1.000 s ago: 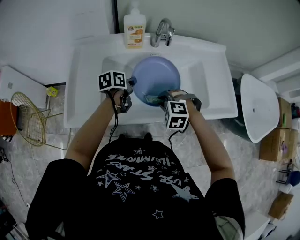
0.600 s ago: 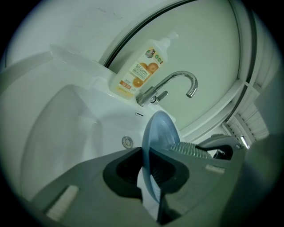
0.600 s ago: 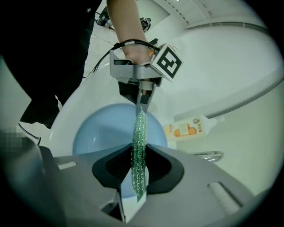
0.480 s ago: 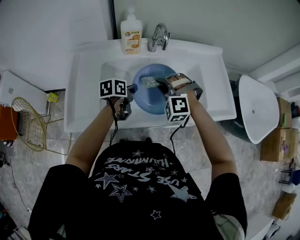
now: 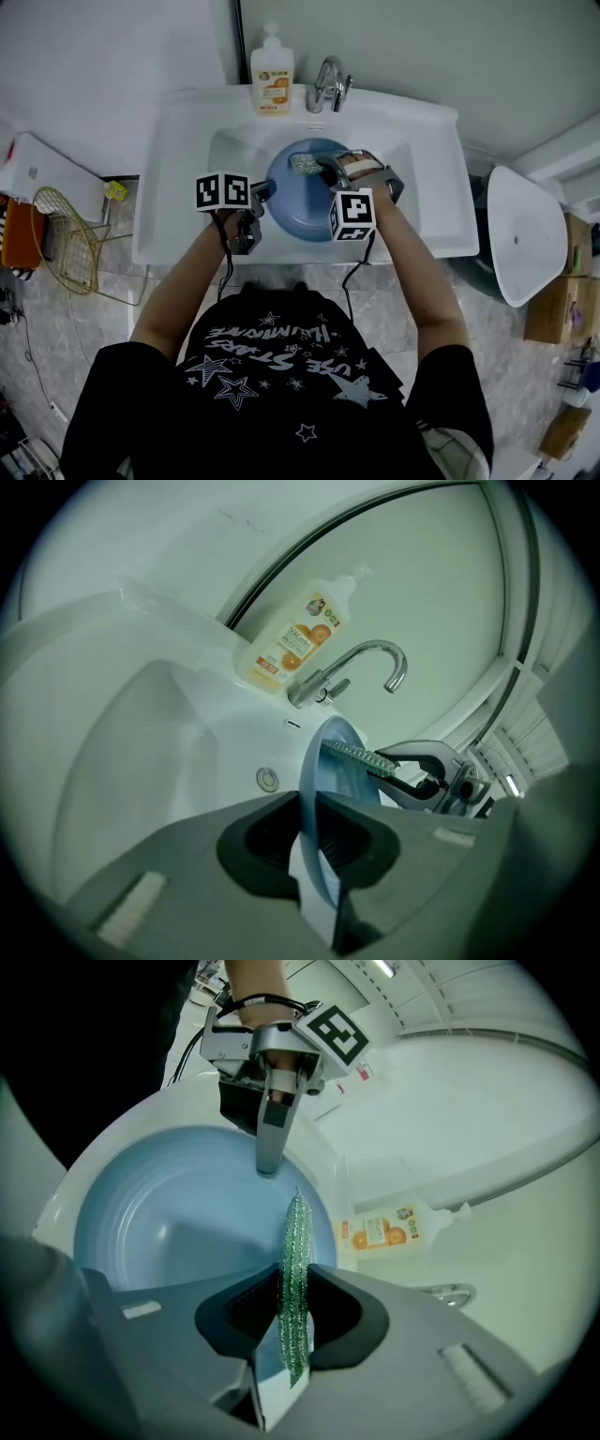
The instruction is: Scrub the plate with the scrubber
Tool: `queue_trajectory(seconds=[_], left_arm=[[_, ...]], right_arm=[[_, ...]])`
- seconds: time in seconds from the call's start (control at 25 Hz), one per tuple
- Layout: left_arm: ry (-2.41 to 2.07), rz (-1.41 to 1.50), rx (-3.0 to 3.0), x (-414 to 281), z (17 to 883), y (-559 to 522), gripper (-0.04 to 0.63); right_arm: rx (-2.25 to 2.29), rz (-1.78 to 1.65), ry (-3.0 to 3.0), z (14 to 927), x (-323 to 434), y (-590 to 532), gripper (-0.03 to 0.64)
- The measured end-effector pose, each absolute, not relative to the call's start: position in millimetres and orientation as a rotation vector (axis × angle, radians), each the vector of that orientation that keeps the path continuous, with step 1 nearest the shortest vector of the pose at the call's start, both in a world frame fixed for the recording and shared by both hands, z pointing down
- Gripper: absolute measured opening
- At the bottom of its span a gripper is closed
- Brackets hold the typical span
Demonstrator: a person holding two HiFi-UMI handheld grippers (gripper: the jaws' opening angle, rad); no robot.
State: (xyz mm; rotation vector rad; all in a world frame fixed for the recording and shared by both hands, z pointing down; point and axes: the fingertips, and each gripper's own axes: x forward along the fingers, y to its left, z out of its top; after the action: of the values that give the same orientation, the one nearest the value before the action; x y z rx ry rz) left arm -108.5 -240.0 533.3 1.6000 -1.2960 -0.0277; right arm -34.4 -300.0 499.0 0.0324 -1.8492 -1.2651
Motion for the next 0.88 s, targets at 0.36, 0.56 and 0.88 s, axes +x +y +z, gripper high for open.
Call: queue_trajectory(seconds=[0.36,0.56,0.88], left_arm=[[-1.327,-0.054,1.557,-115,536,-256,0.041],[-1.333,-0.086,1.525,-116,540,-270,0.043],[-1.336,-0.076,1.5,-108,552,-284,0.046]], right_arm=[[0.151,-0.957,-1.868,517,-1,-312,0.112],[0.168,-0.794,-1.909,528,16,-301,0.112],[0.132,-0.583,-1.973,545,28,-265,0.112]])
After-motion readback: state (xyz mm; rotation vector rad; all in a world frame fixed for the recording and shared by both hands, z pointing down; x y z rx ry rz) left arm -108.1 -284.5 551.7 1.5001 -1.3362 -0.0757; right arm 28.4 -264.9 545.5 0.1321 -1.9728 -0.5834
